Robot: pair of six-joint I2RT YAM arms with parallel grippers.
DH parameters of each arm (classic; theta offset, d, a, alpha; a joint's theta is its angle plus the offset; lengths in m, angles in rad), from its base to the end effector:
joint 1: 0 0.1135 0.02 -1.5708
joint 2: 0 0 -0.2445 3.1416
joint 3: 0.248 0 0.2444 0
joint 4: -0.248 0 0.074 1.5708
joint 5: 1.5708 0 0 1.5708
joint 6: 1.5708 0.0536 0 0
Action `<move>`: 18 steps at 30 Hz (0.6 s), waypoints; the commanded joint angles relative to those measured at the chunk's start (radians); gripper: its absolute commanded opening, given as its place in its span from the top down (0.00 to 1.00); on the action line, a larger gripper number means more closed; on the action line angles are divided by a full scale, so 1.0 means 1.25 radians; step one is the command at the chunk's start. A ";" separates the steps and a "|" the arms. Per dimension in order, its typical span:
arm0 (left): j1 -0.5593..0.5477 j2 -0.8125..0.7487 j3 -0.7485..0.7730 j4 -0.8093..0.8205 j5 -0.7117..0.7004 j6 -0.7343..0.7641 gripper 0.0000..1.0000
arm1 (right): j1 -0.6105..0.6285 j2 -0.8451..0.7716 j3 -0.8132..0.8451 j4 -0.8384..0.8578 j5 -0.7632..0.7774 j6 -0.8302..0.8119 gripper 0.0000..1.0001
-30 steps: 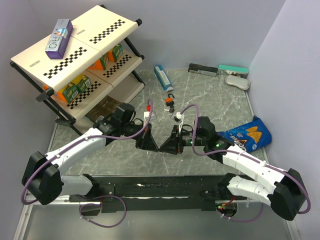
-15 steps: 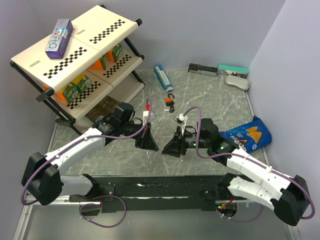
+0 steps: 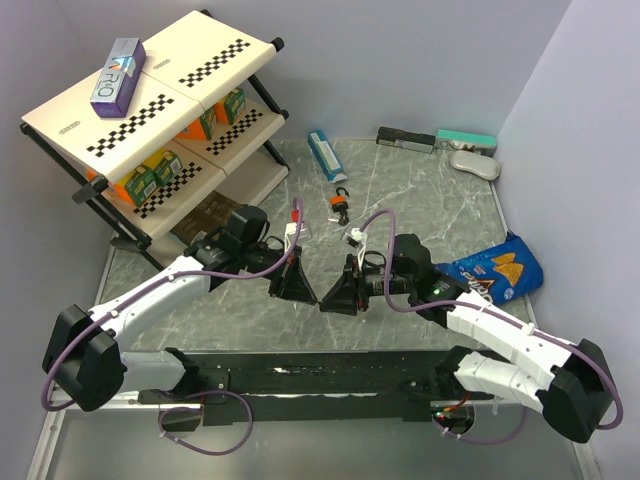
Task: Unlock with the key
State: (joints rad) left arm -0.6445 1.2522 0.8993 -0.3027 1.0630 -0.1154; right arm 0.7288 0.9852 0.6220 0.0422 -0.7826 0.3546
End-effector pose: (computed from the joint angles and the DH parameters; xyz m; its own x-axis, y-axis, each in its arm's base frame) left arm 0.1843 -0.1971 0.2591 -0.5815 0.3670 -0.7261 0.7841 0.0149 -0.6204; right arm 0.1493 0.1840 0.2538 -0.5580 -0.1681 -0.8126 -0.8292 0.1511 0.5381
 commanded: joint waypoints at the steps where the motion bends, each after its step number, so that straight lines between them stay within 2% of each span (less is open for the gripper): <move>1: 0.003 -0.020 0.012 0.011 0.036 0.028 0.99 | 0.005 0.005 0.030 0.050 -0.046 0.010 0.64; 8: 0.003 -0.021 0.012 0.011 0.036 0.029 0.99 | 0.004 0.008 0.025 0.051 -0.054 0.012 0.77; 16: 0.003 -0.022 0.012 0.014 0.028 0.026 0.99 | 0.002 0.016 0.025 0.052 -0.060 0.010 0.99; 18: 0.003 -0.024 0.012 0.015 0.021 0.024 0.99 | 0.002 0.013 0.022 0.057 -0.055 0.012 1.00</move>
State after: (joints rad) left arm -0.6449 1.2518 0.8993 -0.3122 1.0836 -0.1131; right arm 0.7288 1.0046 0.6220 0.0631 -0.8265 0.3695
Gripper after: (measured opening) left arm 0.016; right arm 0.013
